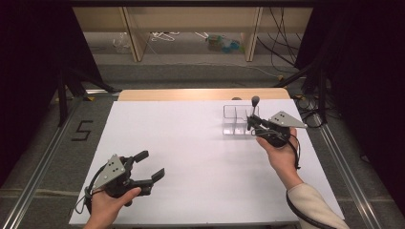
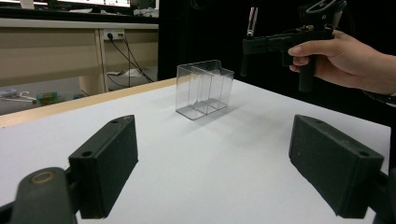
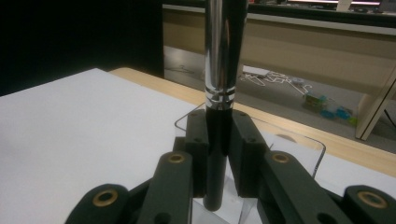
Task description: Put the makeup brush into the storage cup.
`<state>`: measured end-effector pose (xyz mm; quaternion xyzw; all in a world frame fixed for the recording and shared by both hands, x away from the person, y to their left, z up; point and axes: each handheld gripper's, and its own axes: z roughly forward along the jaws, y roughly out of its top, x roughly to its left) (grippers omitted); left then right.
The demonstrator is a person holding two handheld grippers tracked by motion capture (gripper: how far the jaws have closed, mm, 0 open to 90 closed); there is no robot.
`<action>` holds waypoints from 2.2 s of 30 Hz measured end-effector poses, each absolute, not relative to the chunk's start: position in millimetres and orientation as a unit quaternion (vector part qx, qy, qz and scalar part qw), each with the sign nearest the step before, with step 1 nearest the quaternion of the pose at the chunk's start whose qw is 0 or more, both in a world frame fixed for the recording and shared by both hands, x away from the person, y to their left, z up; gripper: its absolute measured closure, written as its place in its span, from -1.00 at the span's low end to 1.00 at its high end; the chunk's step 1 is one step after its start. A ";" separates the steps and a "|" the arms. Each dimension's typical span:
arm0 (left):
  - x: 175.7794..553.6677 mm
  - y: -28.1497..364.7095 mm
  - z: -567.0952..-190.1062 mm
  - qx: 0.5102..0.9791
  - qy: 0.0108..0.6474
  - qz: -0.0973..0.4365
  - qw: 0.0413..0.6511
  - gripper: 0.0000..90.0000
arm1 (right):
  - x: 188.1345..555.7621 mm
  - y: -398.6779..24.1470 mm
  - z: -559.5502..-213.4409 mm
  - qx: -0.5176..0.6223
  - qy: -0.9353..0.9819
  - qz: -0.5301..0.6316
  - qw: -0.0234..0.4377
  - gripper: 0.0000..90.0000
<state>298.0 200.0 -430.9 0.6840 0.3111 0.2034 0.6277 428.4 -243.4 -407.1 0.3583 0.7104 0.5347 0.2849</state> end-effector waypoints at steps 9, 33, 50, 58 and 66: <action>298.1 200.0 -431.0 0.684 0.311 0.203 0.628 -0.66 | 430.9 -242.7 -406.2 0.356 0.711 0.537 0.282 0.77; 298.1 200.1 -431.1 0.684 0.311 0.203 0.628 -0.66 | 438.6 -244.4 -405.2 0.361 0.706 0.532 0.296 0.77; 298.0 200.1 -431.1 0.683 0.313 0.203 0.628 -0.66 | 444.4 -244.8 -405.0 0.368 0.702 0.534 0.296 0.77; 298.0 200.2 -431.1 0.682 0.314 0.202 0.629 -0.66 | 446.5 -245.8 -404.5 0.372 0.704 0.527 0.297 0.77; 298.2 200.2 -431.2 0.682 0.314 0.202 0.629 -0.66 | 449.5 -245.6 -404.1 0.372 0.699 0.530 0.302 0.77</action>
